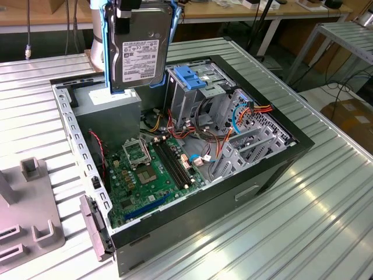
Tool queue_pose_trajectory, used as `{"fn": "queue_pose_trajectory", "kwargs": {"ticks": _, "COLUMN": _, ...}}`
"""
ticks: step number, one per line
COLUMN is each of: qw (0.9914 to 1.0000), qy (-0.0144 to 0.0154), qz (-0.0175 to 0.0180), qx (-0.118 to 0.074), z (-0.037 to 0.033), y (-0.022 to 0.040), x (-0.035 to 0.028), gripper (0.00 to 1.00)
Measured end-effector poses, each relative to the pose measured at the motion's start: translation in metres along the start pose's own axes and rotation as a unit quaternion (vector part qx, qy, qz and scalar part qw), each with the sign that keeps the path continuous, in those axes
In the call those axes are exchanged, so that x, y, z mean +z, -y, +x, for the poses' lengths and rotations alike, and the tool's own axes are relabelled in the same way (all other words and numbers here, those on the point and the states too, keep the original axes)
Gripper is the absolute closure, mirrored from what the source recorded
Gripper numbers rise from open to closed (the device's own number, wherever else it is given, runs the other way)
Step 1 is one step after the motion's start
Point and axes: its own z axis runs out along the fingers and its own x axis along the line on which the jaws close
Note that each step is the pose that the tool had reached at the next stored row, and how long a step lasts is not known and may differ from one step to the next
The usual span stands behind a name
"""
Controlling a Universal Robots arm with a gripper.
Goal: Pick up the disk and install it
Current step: 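Pick up the disk, then insert the disk into the insertion slot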
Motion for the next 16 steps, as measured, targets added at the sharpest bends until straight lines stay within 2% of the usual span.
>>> {"fn": "queue_pose_trajectory", "kwargs": {"ticks": 13, "qw": 1.0, "qy": 0.0, "qz": 0.0, "qx": 0.0, "z": 0.0, "y": 0.0005, "x": 0.0, "gripper": 0.63}}
{"fn": "queue_pose_trajectory", "kwargs": {"ticks": 16, "qw": 1.0, "qy": 0.0, "qz": 0.0, "qx": 0.0, "z": 0.0026, "y": 0.0007, "x": 0.0001, "gripper": 0.63}}
